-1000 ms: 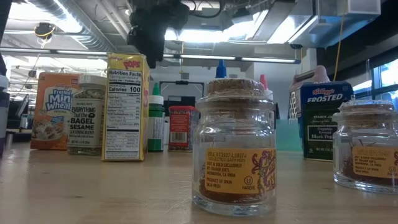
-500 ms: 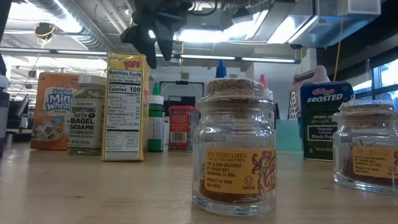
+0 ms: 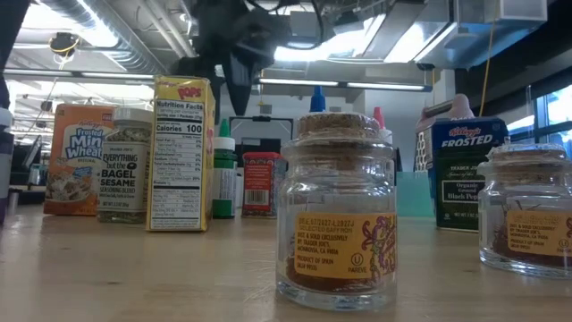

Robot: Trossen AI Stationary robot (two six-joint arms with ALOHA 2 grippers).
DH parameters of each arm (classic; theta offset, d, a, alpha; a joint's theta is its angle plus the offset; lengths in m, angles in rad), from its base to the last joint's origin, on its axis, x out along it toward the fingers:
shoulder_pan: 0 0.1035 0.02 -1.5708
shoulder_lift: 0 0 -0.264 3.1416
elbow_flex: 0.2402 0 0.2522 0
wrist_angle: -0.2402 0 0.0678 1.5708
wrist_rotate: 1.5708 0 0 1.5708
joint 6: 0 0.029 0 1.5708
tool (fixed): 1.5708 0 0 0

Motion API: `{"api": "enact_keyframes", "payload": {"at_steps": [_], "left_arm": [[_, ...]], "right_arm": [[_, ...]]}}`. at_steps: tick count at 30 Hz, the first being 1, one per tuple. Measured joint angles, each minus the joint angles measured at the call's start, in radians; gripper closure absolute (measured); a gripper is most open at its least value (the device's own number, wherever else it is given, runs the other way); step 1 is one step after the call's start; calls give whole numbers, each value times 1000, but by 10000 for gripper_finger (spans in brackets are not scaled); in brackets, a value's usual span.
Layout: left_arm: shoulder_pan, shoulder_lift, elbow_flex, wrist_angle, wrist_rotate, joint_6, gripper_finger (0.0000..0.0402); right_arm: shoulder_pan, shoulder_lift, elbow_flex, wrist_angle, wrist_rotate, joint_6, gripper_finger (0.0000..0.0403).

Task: Pick & Place Kitchen Items
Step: Put the green food coloring bottle into the transparent bin

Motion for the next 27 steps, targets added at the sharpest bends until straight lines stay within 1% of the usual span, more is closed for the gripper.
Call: {"api": "enact_keyframes", "payload": {"at_steps": [9,16,27], "left_arm": [[-25,31,0,8,13,-30,157],[-23,61,0,28,17,-29,157],[-22,65,2,27,16,-38,157]], "right_arm": [[0,0,0,-16,0,0,269],[0,1,0,-16,0,0,269],[0,1,0,-33,-1,0,269]]}}
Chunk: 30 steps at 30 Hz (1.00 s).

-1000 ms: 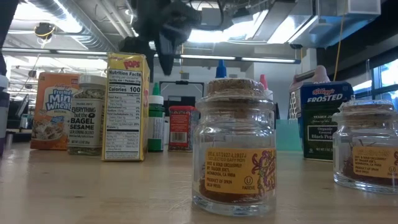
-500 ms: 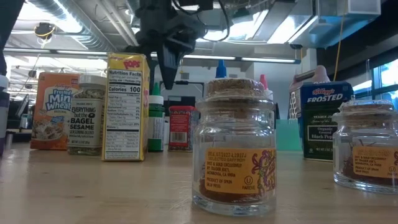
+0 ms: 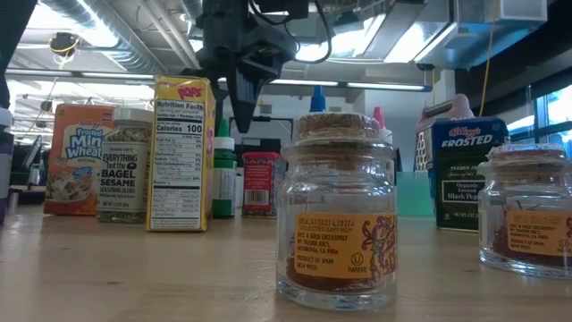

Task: Pick & Place Kitchen Items
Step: Put the green food coloring bottle into the transparent bin

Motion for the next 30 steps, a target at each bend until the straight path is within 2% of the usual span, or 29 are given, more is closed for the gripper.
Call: {"api": "enact_keyframes", "payload": {"at_steps": [14,30], "left_arm": [[0,1,0,1,0,-18,157],[0,5,54,-27,-17,1,157]], "right_arm": [[0,0,0,-21,0,-12,270],[0,0,0,-35,0,-12,270]]}}
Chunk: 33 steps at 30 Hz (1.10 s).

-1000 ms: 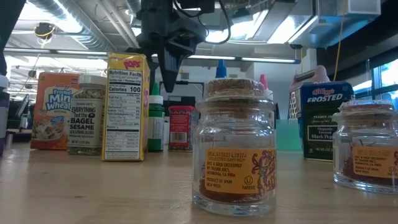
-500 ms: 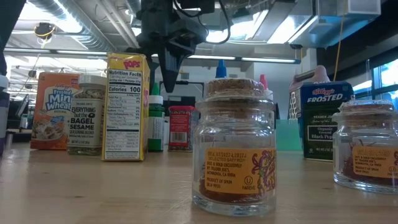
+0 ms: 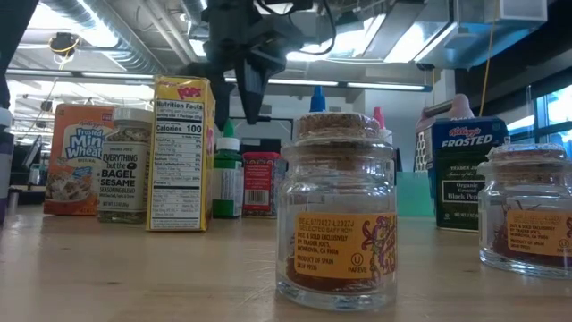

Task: Pick & Place Kitchen Items
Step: Put the green food coloring bottle into the transparent bin

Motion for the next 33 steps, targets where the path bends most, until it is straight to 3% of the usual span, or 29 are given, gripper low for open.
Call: {"api": "enact_keyframes", "payload": {"at_steps": [4,33], "left_arm": [[1,0,0,-55,-21,18,157],[26,-3,-32,-10,10,116,157]], "right_arm": [[0,0,0,0,0,0,270],[0,0,0,0,1,-11,270]]}}
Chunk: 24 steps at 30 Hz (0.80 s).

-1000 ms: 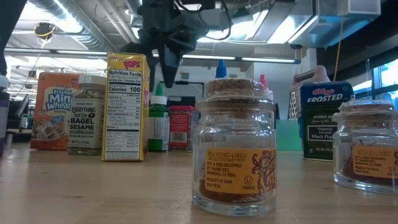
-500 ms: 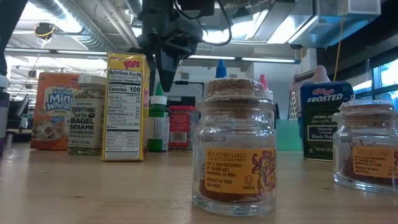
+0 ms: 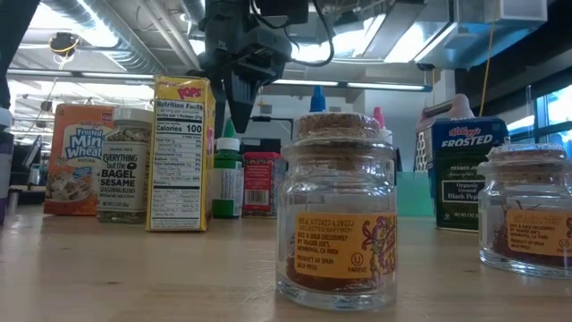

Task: Pick & Place Kitchen Items
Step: Put the green food coloring bottle into the transparent bin

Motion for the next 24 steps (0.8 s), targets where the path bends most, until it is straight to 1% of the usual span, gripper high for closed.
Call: {"api": "enact_keyframes", "payload": {"at_steps": [7,18,24], "left_arm": [[0,0,0,0,1,0,157],[0,38,0,35,1,18,157],[0,55,-1,28,10,26,157]], "right_arm": [[0,0,0,0,0,-3,270],[0,0,0,-11,0,-3,270],[0,0,0,-16,0,-3,270]]}}
